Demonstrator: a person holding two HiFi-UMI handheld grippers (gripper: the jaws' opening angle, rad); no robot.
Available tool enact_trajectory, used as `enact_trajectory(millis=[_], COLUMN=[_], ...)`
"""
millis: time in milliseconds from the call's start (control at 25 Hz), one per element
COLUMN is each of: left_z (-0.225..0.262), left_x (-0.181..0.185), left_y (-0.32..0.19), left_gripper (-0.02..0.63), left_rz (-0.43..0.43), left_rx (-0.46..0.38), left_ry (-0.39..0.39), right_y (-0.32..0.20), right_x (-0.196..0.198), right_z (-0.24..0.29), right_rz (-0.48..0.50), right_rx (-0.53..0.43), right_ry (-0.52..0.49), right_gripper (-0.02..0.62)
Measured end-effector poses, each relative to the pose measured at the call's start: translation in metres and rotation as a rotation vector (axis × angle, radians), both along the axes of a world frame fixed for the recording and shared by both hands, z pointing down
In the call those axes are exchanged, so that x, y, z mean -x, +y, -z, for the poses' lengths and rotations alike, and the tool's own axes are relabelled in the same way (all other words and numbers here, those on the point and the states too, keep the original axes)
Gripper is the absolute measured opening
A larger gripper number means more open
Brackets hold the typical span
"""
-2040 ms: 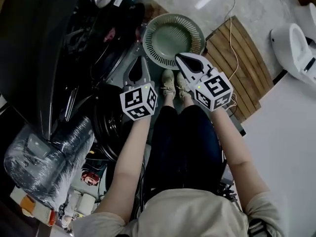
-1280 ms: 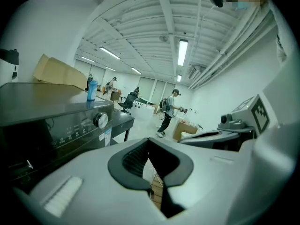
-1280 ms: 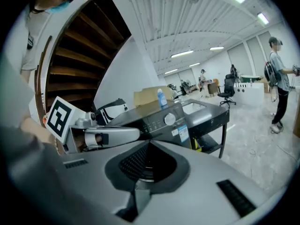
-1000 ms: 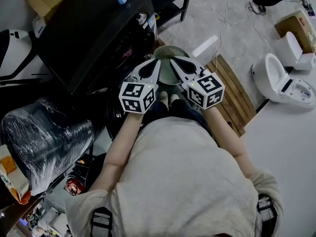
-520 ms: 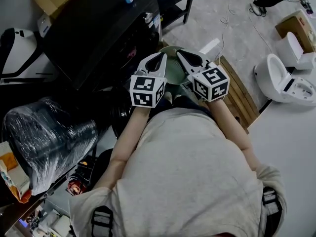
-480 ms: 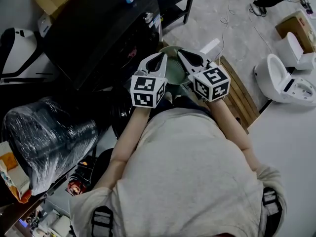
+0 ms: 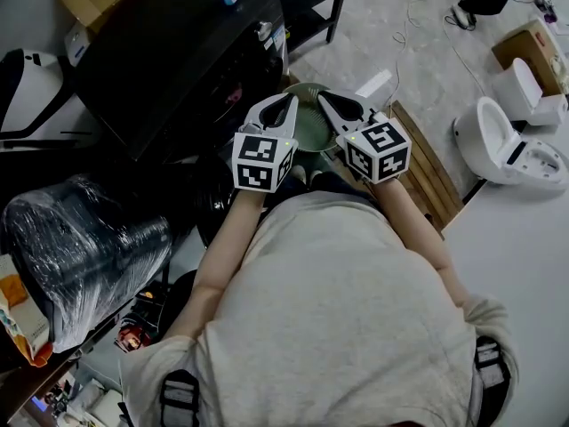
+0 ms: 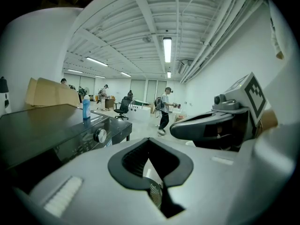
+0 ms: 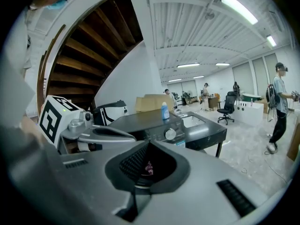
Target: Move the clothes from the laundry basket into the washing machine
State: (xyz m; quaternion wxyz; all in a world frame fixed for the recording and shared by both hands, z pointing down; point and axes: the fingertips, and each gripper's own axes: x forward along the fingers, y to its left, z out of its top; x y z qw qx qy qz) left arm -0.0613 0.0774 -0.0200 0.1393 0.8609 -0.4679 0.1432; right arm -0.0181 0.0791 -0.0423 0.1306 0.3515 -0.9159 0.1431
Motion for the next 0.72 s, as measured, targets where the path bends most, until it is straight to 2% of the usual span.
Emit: enact_trajectory(millis=[720], left_z=[-0.013], left_x=[-0.005], left_y=[0.003], left_gripper=[0.009], left_rz=[0.006], left_rx=[0.066], left_ry=[0.079], right_y=[0.000], right_x=[0.003], right_z=[-0.008], right_rz=[0.018], right_rx=[0.012], right_ry=[0.017], right_gripper=[0.009])
